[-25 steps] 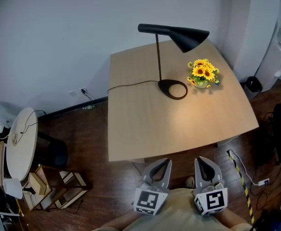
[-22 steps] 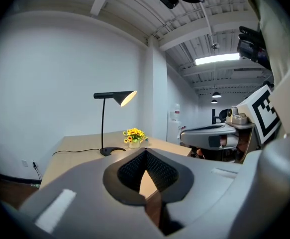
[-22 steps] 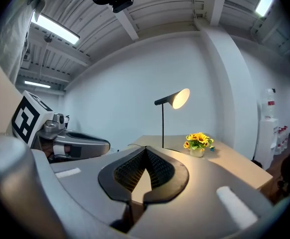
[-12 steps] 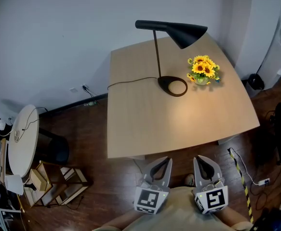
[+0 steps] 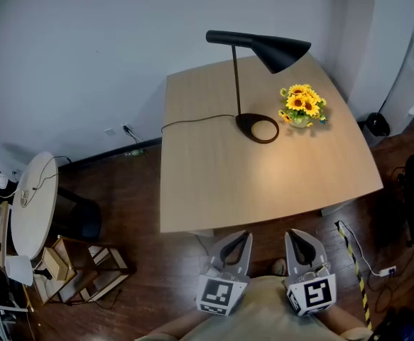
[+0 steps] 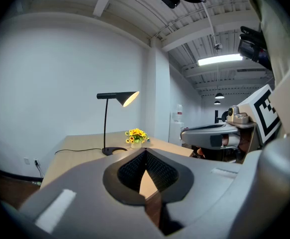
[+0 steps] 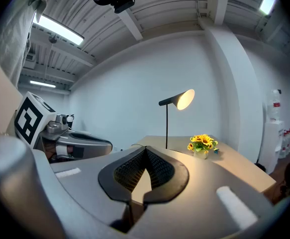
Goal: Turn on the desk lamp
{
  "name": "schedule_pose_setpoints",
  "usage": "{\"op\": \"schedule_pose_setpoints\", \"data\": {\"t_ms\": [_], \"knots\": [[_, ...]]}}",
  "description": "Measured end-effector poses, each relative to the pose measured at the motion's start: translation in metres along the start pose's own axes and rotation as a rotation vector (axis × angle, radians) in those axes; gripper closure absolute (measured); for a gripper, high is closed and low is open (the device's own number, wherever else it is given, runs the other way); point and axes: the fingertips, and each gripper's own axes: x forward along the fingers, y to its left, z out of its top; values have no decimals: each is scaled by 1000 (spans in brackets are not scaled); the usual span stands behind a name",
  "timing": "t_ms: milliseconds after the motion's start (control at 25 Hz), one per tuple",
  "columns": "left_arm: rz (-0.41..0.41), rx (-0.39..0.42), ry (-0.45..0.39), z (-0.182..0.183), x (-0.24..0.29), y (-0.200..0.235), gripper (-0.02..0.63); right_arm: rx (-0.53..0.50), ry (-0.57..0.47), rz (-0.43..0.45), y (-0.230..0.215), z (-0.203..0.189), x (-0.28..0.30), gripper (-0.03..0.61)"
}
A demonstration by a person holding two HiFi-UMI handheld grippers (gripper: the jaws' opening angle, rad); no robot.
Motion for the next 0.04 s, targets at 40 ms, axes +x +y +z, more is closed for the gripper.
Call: {"op": "schedule_pose_setpoints", "data": {"t_ms": [40], "knots": [[1, 0, -2, 0, -1, 1, 614, -7, 0, 2, 1, 0, 0, 578]]}}
